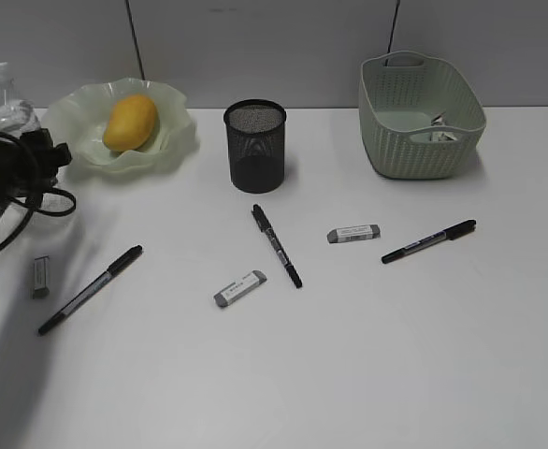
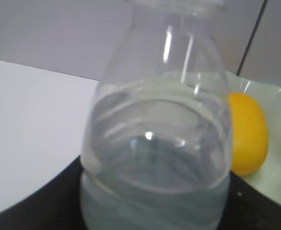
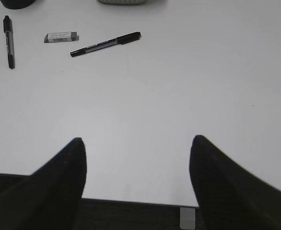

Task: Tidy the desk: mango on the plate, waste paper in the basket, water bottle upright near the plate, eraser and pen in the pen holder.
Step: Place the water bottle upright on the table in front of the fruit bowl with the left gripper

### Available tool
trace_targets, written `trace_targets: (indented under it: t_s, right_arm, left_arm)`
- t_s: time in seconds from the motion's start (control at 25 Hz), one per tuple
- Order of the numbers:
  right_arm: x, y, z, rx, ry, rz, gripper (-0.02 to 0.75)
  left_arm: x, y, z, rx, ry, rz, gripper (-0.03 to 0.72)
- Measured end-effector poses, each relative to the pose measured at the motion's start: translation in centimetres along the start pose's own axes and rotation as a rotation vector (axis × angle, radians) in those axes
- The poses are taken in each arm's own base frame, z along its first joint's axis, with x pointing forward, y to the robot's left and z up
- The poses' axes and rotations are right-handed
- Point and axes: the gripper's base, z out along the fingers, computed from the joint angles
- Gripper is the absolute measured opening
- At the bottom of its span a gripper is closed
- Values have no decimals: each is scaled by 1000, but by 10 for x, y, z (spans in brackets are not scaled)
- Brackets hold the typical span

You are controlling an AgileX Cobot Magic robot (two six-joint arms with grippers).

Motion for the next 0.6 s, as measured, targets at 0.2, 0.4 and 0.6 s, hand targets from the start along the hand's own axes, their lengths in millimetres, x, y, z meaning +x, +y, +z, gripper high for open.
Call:
trace_targets:
  t_s: [0.2, 0.4, 0.6]
  right_arm:
    - [0, 0, 0, 0, 0, 0, 531]
    - [0, 0, 0, 0, -1, 0, 531]
    - [0, 0, 0, 0, -1, 0, 531]
  left_arm:
    - [15, 1, 5, 23, -52, 13, 496]
    - [32, 1, 8, 53, -64, 30, 495]
    - [38, 2, 9, 62, -99, 39, 495]
